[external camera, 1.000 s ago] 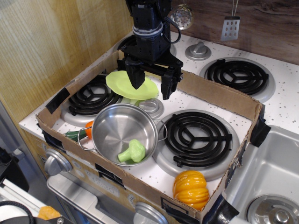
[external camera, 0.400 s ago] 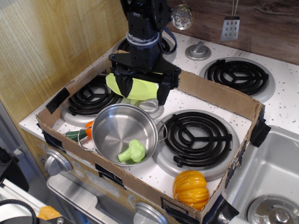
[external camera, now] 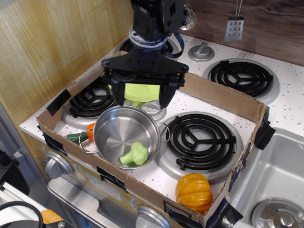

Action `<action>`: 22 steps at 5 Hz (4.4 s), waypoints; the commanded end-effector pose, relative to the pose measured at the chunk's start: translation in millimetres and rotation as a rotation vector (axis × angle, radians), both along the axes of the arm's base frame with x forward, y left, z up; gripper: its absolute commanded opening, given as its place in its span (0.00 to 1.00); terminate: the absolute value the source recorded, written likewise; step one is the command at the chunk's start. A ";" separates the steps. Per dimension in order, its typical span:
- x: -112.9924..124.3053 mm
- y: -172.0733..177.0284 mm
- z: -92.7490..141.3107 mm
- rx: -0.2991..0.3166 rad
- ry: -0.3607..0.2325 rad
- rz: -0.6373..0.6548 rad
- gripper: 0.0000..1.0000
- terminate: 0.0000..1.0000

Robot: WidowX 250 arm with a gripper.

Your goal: Take broccoli out of pan

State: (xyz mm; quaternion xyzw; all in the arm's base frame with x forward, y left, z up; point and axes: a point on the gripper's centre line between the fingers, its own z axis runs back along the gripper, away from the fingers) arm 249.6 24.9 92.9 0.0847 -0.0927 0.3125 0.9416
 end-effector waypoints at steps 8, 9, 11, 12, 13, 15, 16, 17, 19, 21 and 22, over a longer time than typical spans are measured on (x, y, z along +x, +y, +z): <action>-18.5 7.2 -67.1 -0.149 -0.090 0.638 1.00 0.00; -19.9 6.8 -74.6 -0.160 -0.093 0.632 1.00 0.00; -23.9 9.7 -83.8 -0.169 -0.115 0.606 1.00 0.00; -21.3 12.9 -83.3 -0.172 -0.104 0.570 0.00 0.00; -15.5 13.8 -75.4 -0.159 -0.102 0.538 0.00 0.00; -1.6 15.8 -38.2 -0.131 -0.072 0.515 0.00 0.00; 2.2 25.0 -19.4 -0.129 -0.038 0.511 0.00 0.00; 2.9 47.0 -10.8 -0.153 0.016 0.448 0.00 0.00; 38.4 79.0 4.6 -0.088 0.016 0.263 0.00 0.00; 60.8 95.2 -6.1 -0.053 -0.064 0.120 0.00 0.00; 57.4 100.7 -14.9 -0.062 -0.083 0.110 0.00 0.00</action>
